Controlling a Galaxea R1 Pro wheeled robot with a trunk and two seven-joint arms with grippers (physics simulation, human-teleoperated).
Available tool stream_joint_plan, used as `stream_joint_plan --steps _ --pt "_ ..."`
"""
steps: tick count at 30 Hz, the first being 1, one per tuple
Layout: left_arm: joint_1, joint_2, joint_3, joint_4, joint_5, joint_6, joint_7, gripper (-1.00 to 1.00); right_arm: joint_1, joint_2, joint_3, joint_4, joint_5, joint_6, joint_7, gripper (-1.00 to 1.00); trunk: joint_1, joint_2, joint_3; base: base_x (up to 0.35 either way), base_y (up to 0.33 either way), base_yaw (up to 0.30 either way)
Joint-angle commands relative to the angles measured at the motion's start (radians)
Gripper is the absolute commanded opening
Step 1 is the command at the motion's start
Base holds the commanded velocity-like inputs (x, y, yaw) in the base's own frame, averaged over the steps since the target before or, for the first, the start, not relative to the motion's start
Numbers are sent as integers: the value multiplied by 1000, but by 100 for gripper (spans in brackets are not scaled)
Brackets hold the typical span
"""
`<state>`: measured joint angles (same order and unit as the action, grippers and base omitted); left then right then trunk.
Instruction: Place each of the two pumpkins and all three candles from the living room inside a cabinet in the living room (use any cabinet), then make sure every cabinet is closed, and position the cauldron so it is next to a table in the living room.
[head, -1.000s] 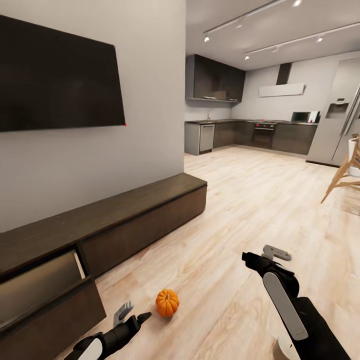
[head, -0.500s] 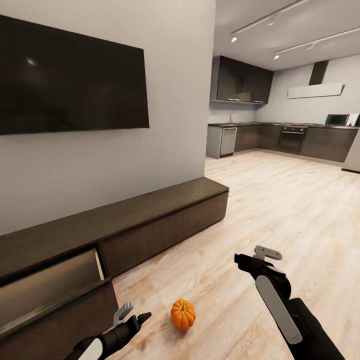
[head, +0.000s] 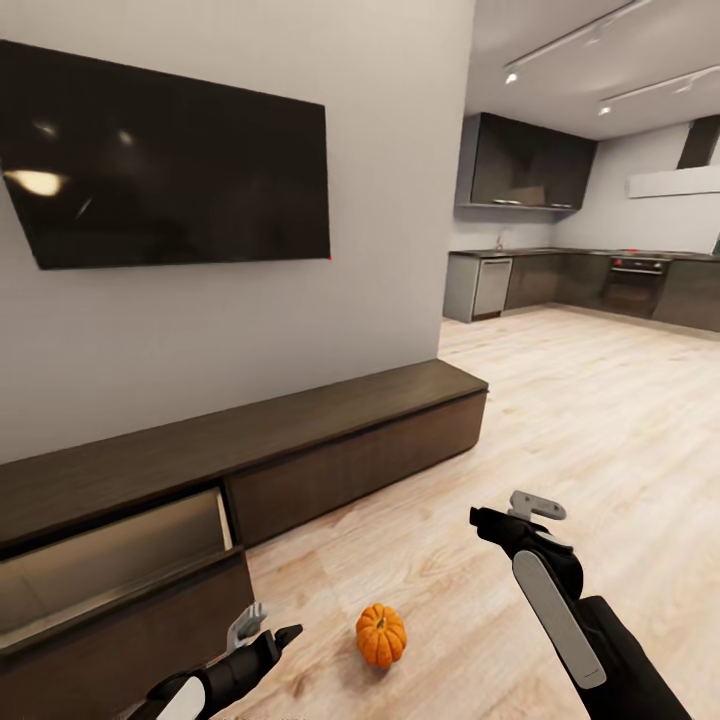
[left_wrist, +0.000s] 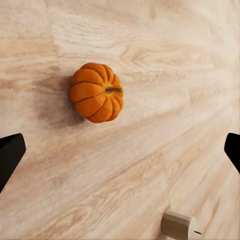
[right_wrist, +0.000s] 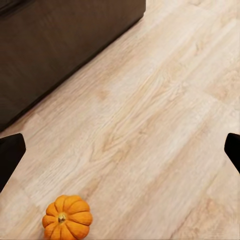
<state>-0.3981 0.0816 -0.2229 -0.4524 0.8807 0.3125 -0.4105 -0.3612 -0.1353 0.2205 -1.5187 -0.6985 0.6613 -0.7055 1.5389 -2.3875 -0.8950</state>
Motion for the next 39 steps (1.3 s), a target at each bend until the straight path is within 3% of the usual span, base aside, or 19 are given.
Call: stream_joint_plan --steps 1,25,39 --pt "-1 1 -4 0 9 4 0 100 -1 -1 2 -1 -9 1 -10 100 0 0 -1 0 -3 253" --pt "-1 1 -4 0 9 5 -1 100 -1 -1 2 -1 -9 1 -11 100 0 0 -1 0 0 288" --pt "-1 1 -4 0 9 5 0 100 -1 -1 2 -1 -9 1 -11 100 0 0 2 0 0 1"
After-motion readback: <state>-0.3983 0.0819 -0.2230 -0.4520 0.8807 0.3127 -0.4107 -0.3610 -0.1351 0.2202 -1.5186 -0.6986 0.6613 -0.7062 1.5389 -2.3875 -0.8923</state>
